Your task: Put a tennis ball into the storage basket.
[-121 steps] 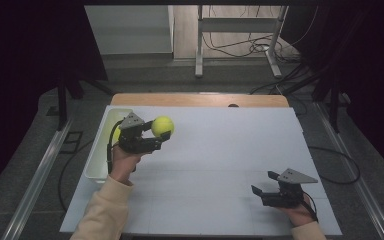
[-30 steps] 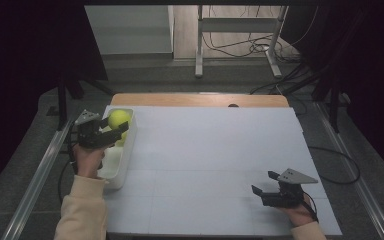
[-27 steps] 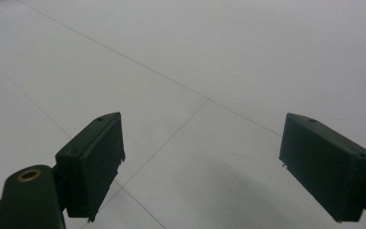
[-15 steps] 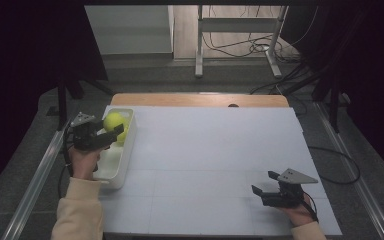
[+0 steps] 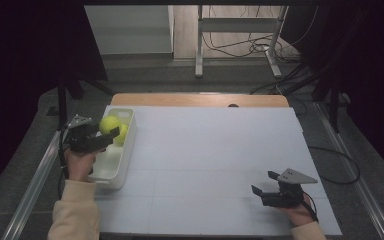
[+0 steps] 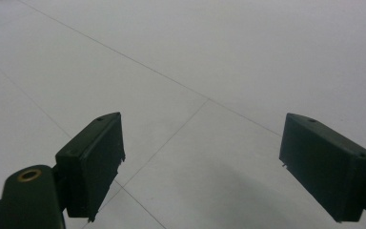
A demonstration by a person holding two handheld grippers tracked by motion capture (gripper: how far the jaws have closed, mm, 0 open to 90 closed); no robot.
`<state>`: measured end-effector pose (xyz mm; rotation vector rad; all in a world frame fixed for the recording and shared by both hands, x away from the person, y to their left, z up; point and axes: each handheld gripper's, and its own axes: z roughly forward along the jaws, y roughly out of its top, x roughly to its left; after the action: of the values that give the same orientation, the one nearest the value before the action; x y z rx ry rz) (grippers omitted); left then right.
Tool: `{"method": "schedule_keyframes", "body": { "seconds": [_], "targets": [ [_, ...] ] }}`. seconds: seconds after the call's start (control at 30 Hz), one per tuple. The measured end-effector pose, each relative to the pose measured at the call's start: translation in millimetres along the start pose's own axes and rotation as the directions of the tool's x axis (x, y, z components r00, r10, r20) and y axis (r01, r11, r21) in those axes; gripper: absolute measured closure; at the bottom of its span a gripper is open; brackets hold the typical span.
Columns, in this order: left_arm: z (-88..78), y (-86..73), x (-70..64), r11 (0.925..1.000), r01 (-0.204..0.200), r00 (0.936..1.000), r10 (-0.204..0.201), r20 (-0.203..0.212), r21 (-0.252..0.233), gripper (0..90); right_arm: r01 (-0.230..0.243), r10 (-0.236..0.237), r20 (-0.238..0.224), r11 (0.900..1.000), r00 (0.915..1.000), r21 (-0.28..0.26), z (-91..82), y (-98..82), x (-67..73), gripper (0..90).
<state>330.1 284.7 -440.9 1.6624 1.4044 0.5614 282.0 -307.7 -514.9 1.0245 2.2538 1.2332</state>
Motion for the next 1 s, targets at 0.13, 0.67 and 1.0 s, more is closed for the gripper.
{"method": "schedule_keyframes", "body": {
  "seconds": [0.13,0.67,1.0],
  "targets": [
    [1.0,-1.3,0.2,0.9999,-0.005,1.0,0.005,-0.001,0.016,27.0,0.0,0.0,0.0,1.0,1.0,0.0,0.0,0.0,0.0,15.9],
    [5.8,-8.3,3.3,0.9949,-0.018,0.9997,0.02,-0.014,0.099,26.9,0.001,-0.001,0.0,1.0,1.0,0.001,0.1,-0.1,0.0,15.9],
    [6.9,-9.5,3.0,0.9895,-0.029,0.9995,0.031,-0.009,0.141,26.8,0.0,0.0,-0.002,1.0,1.0,0.001,0.4,-0.1,0.2,15.9]
  ]
}}
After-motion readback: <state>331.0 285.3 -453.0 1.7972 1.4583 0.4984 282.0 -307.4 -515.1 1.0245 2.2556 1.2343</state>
